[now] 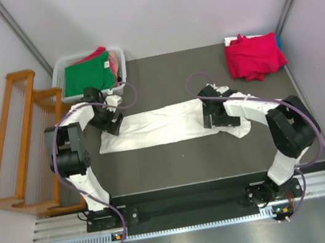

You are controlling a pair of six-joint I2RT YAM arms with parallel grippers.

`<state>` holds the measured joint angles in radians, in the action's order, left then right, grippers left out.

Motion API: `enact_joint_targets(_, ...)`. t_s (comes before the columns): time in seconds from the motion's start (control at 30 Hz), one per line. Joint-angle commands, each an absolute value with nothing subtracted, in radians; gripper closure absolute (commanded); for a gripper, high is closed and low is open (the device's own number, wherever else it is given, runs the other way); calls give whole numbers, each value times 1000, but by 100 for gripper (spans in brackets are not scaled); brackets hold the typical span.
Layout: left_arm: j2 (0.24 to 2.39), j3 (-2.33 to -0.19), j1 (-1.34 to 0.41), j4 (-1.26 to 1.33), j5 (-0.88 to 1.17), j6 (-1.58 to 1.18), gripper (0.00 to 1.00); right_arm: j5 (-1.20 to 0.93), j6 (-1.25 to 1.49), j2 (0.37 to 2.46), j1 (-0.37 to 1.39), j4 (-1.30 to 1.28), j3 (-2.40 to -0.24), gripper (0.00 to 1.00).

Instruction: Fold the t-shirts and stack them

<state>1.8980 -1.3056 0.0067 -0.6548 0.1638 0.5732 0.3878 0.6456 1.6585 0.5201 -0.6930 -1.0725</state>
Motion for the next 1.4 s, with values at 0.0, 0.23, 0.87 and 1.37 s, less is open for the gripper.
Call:
enact_joint_targets(0.0,1804,-1269,9,-663,163,615,2,400,673,1721,522,-637,-1080,0)
enact_joint_targets(0.23,1706,-1232,9,-715,170,649,2,416,635,1804,451,-643,-1154,0)
enact_joint_targets(0.87,1962,-1413,5,-555,170,565,2,370,673,1620,476,-641,-994,0)
enact_joint_targets(1.37,1809,-1216,-38,-612,161,647,3,460,644,1773,453,-684,-1109,0)
